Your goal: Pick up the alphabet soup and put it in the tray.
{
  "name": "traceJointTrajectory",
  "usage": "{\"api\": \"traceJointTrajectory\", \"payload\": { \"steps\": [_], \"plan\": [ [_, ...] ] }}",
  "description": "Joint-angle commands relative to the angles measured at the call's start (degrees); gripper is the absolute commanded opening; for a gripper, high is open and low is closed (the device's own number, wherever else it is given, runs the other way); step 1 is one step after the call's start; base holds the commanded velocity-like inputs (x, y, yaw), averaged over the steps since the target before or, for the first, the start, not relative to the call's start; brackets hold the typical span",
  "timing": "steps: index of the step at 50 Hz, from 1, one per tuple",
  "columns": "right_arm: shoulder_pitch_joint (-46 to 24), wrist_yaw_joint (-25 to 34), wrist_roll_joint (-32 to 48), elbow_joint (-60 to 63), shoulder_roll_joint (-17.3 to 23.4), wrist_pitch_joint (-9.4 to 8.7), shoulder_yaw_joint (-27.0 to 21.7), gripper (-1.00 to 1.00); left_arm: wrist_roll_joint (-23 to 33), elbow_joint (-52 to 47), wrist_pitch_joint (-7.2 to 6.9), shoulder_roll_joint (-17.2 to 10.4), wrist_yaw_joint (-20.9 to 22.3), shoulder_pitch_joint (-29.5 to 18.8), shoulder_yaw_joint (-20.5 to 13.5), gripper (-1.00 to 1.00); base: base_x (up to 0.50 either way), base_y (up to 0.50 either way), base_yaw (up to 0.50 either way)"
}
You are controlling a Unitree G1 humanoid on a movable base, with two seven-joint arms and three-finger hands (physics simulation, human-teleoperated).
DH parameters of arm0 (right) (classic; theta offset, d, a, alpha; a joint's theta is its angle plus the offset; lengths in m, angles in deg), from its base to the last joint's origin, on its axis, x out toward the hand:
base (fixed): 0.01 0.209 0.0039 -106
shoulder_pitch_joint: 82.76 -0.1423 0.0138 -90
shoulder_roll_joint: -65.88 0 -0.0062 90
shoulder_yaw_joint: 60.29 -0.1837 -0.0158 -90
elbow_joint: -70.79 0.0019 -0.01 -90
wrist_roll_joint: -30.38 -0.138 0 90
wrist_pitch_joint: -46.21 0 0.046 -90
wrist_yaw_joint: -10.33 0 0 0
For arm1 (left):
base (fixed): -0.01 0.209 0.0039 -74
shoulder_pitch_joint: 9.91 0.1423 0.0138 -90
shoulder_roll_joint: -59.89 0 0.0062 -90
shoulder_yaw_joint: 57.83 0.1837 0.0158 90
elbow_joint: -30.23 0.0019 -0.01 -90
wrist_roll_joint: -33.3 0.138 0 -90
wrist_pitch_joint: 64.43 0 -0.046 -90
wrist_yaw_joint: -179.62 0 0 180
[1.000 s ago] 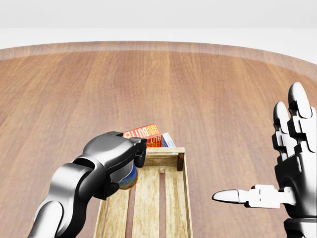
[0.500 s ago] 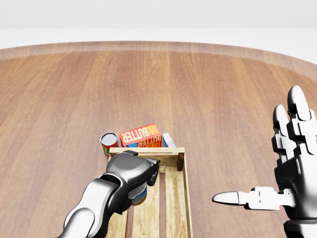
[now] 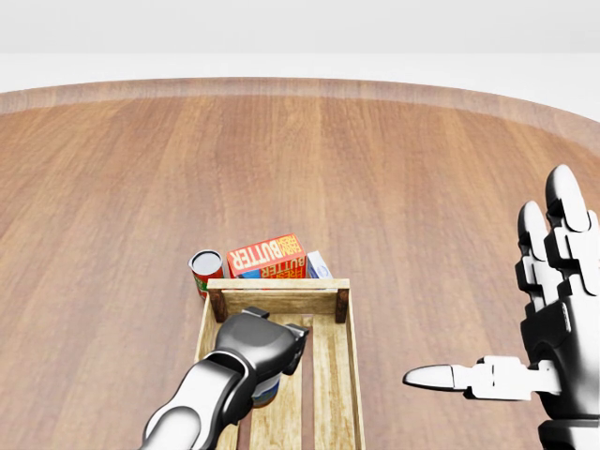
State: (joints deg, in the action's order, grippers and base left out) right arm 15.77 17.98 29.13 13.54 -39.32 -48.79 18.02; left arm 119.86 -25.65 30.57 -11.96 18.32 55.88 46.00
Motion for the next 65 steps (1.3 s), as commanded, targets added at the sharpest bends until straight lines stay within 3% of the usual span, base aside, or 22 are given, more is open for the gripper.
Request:
{"api": "traceJointTrajectory", "payload": {
  "steps": [1, 16, 17, 18, 32, 39, 46, 47, 48, 59, 65],
  "plan": [
    [0.01, 0.03, 0.08, 0.49, -0.02, 0.0, 0.14, 1.0, -0.18, 1.59, 0.0, 0.68, -1.92, -1.31, -0.25, -0.91, 0.0, 0.0, 0.0],
    [0.5, 0.54, -0.25, 1.49, -0.23, 0.0, -0.01, 1.0, -0.42, 2.03, 0.0, 0.62, -2.23, -1.73, -0.13, -0.87, 0.0, 0.0, 0.0],
    [0.36, 0.46, -0.28, 1.33, -0.21, 0.0, -0.13, 1.0, -0.1, 2.88, 0.0, 0.62, -3.05, -2.22, -0.12, 0.96, 0.0, 0.0, 0.0],
    [0.3, 0.36, -0.23, 1.32, -0.2, 0.0, -0.16, 1.0, -0.25, 3.36, 0.0, 0.76, -3.29, -2.54, -0.28, 1.0, 0.0, 0.0, 0.0],
    [0.49, 0.14, 0.34, 0.98, -0.27, 0.0, -0.12, 1.0, 0.01, 4.01, 0.0, 0.31, -2.91, -3.01, -0.38, 1.0, 0.0, 0.0, 0.0],
    [0.37, 0.01, 0.27, 0.83, -0.25, 0.0, -0.17, 1.0, -1.61, -1.22, 0.0, -0.31, 1.05, -2.07, -1.13, 1.0, 0.0, 0.0, 0.0],
    [0.32, -0.21, 0.32, 0.65, -0.24, 0.0, -0.06, 1.0, -8.08, -21.61, 0.0, -1.68, 15.69, 2.5, -3.39, 1.0, 0.0, 0.0, 0.0],
    [0.32, -0.2, 0.22, 0.64, -0.27, 0.0, -0.03, 1.0, -10.48, -27.6, 0.0, -2.04, 20.39, 3.01, -4.39, 1.0, 0.0, 0.0, 0.0],
    [0.28, -0.29, 0.29, 0.64, -0.25, 0.0, -0.02, 1.0, -11.25, -29.49, 0.0, -2.26, 21.3, 3.2, -4.61, 1.0, 0.0, 0.0, 0.0],
    [0.01, -0.86, 0.14, 0.75, -0.25, 0.0, -0.38, 1.0, -22.06, -54.87, 0.0, -6.05, 21.3, 8.78, -9.08, 1.0, 0.0, 0.0, 0.0],
    [-0.34, -1.05, 0.0, 1.66, -0.11, 0.0, -0.32, 1.0, -27.76, -61.82, 0.0, -8.44, 21.3, 7.83, -13.41, 1.0, 0.0, 0.0, 0.0]
  ]
}}
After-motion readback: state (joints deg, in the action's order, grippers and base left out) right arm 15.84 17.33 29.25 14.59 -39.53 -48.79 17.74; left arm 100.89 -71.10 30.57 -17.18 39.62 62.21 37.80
